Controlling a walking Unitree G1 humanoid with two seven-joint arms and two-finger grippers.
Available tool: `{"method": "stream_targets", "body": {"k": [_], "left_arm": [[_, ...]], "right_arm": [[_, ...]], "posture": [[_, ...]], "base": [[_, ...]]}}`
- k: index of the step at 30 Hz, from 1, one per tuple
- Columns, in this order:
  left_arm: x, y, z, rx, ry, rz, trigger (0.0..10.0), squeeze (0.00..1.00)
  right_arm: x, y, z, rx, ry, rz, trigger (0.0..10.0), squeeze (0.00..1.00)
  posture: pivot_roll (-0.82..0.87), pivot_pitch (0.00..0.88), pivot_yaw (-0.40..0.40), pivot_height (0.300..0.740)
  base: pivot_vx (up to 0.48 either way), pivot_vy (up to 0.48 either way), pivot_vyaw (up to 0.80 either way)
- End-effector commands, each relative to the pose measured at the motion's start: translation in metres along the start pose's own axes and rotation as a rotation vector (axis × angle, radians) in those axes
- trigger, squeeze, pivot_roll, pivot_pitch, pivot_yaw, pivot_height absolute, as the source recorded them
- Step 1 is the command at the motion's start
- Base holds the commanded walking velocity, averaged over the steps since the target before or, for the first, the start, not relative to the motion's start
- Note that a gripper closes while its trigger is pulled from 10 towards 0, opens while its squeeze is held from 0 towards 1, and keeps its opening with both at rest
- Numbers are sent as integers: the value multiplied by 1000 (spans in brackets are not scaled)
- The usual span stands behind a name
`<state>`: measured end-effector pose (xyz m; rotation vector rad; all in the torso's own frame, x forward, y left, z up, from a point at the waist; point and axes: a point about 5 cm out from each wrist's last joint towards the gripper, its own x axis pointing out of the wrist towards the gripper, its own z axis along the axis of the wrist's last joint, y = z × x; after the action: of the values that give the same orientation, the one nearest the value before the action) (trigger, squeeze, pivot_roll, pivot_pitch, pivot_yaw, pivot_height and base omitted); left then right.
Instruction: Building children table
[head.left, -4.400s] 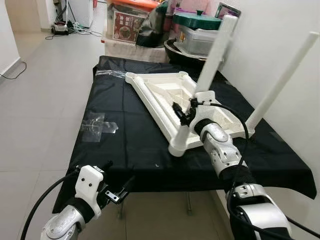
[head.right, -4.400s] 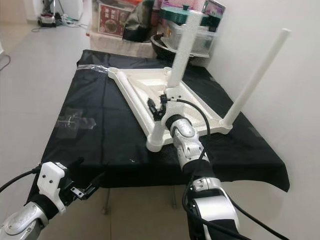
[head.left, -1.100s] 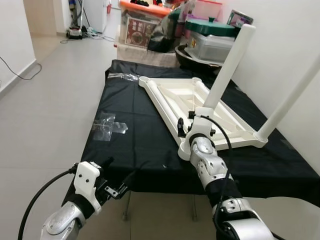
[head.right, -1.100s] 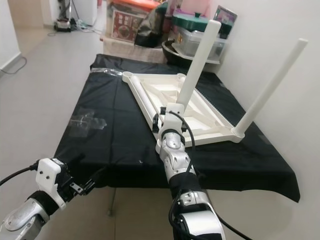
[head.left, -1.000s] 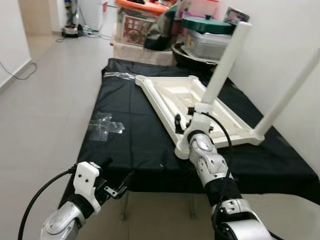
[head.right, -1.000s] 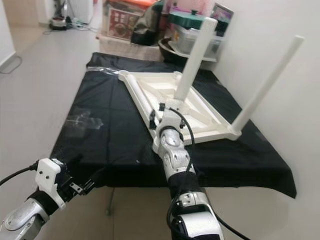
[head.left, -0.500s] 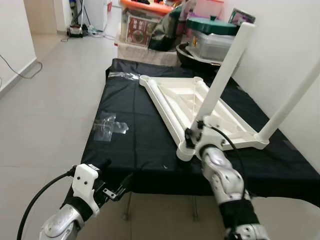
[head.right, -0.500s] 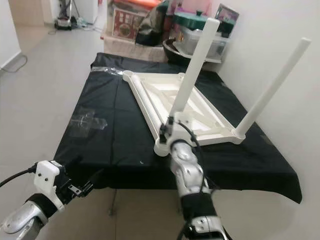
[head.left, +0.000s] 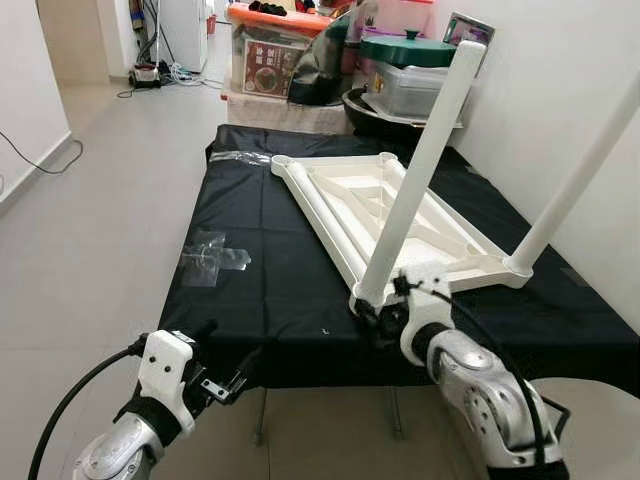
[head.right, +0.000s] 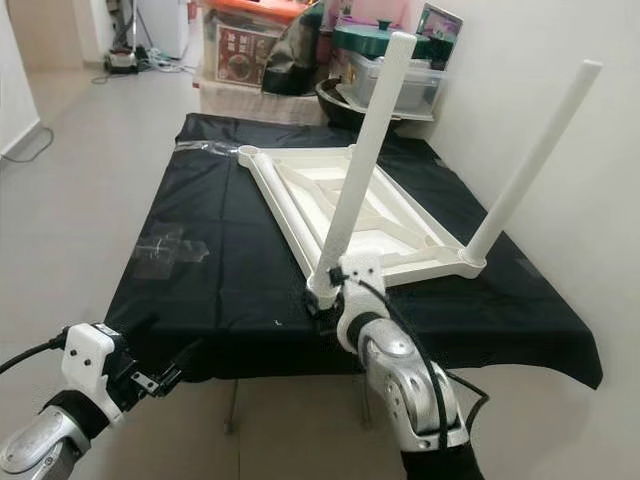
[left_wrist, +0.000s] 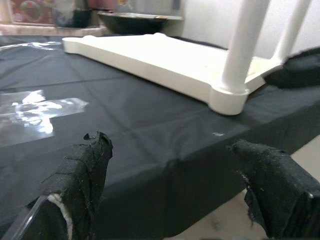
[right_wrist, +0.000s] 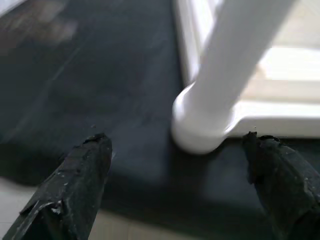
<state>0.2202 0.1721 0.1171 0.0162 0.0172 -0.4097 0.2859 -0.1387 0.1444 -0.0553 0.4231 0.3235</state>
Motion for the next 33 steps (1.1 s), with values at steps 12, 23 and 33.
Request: {"method": "stream_targets", "body": {"k": [12, 23, 33], "left_arm": [[3, 12, 21, 167, -53, 219, 10000, 0], [4, 17, 14, 137, -49, 291, 10000, 0], [6, 17, 14, 124, -77, 293, 10000, 0]], "right_arm": [[-20, -4, -8, -225, -154, -81, 10000, 0], [-21, 17, 1, -244, -287, 18, 10000, 0], [-15, 16, 1, -281, -300, -7, 10000, 0]], "posture": [[88, 0, -133, 740], [85, 0, -125, 740], [91, 0, -128, 740]], "base": [[0, 0, 0], [0, 0, 145], [0, 0, 800]]}}
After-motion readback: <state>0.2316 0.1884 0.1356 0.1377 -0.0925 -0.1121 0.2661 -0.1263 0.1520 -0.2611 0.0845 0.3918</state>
